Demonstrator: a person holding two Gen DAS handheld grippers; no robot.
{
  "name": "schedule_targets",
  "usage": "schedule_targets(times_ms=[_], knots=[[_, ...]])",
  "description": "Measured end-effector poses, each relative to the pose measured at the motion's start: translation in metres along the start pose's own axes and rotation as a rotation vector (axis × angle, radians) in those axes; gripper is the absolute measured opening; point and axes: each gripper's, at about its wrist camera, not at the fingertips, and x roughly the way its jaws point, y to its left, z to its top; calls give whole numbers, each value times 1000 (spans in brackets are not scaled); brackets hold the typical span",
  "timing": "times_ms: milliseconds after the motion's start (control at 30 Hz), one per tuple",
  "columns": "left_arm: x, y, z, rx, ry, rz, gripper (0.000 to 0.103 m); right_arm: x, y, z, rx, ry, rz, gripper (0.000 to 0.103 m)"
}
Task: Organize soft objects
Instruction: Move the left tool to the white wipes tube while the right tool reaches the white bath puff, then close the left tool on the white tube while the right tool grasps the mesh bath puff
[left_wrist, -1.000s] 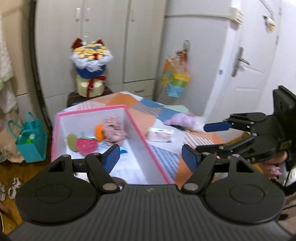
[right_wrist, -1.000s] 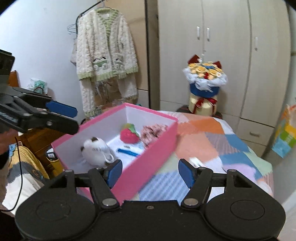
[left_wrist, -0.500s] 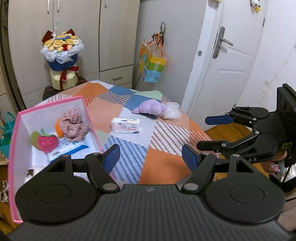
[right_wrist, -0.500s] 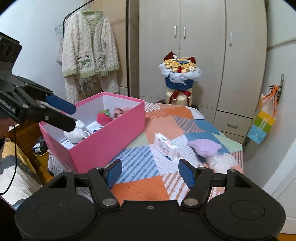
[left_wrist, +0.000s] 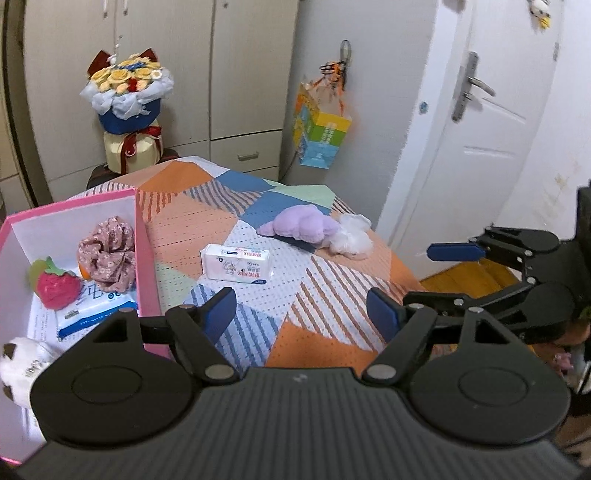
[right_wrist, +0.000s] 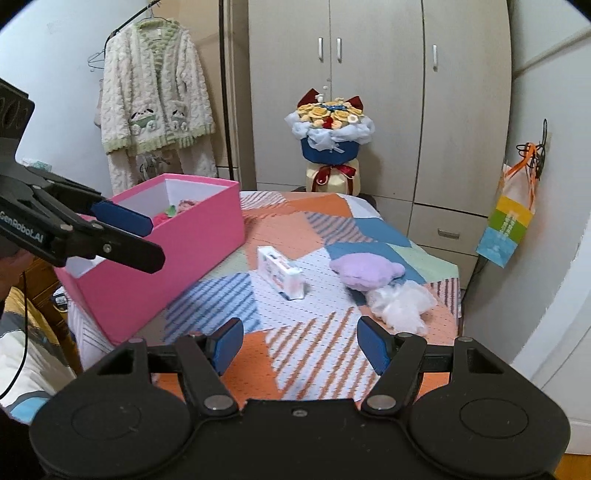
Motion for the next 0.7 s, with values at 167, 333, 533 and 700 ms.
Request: schedule_targets(times_ms=[167, 333, 533, 700], knots=[[21, -4, 0, -27, -27, 72, 77, 15, -14, -2, -10, -18, -27, 73], [42, -2, 1, -81, -57, 104, 85, 33, -28, -2, -22, -31, -56, 73], [78, -4, -1, -120, -89, 160, 85, 61, -46, -3, -22, -41, -85, 73], [112, 0, -9, -173, -138, 247, 89, 92, -67, -3, 18, -31, -98, 73]])
